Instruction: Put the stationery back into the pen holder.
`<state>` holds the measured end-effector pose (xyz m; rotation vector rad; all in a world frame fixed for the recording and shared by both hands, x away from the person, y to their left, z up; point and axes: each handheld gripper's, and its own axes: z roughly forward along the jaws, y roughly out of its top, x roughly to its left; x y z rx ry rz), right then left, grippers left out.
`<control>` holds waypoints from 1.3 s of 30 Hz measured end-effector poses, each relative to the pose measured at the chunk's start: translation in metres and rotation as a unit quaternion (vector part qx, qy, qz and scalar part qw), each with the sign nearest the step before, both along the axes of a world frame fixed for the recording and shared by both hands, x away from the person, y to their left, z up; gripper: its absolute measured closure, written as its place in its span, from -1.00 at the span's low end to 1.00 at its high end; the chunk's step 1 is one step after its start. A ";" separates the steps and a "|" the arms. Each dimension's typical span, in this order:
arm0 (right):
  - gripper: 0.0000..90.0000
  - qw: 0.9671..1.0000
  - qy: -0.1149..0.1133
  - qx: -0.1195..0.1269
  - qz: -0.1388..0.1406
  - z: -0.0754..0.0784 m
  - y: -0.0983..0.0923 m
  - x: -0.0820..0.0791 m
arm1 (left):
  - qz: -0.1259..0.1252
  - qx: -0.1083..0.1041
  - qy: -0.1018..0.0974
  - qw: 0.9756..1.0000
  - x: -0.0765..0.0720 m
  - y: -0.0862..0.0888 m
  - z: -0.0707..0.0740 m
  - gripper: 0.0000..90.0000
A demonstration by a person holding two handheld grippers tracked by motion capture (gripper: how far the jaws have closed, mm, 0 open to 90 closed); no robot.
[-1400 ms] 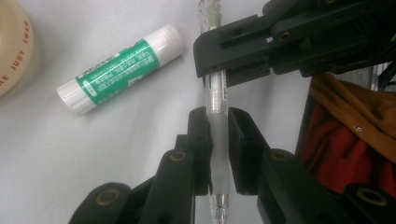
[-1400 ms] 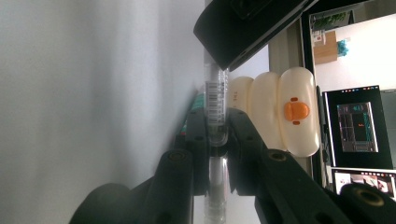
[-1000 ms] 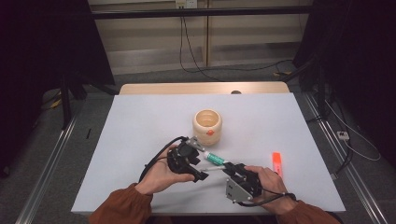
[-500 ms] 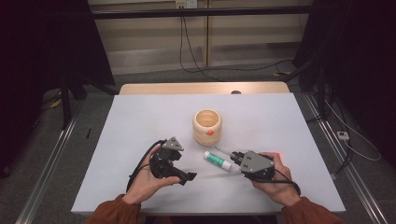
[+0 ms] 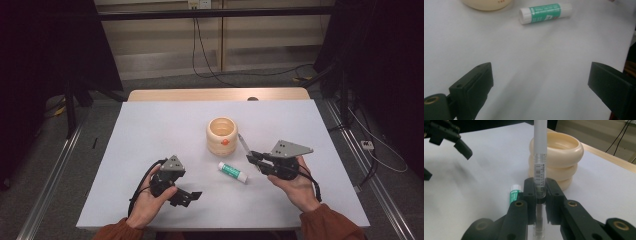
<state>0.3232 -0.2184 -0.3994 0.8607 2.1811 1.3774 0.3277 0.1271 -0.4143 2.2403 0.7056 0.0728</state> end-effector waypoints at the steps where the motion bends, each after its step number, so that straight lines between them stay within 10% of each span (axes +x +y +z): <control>1: 0.79 1.000 0.002 0.008 -0.001 0.001 0.000 0.002 | 0.003 -0.002 -0.005 1.000 -0.001 0.002 -0.001 -0.87; 14: 0.79 0.997 -0.018 0.077 -0.012 0.020 0.020 0.033 | 0.061 -0.021 -0.071 0.995 -0.014 0.033 -0.003 -0.86; 23: 0.78 0.993 -0.019 0.110 -0.029 0.031 0.030 0.064 | 0.088 -0.060 -0.085 0.991 -0.012 0.040 -0.013 -0.87; 39: 0.78 0.989 -0.026 0.134 -0.053 0.028 0.051 0.117 | 0.112 -0.070 -0.101 0.986 -0.011 0.053 -0.015 -0.88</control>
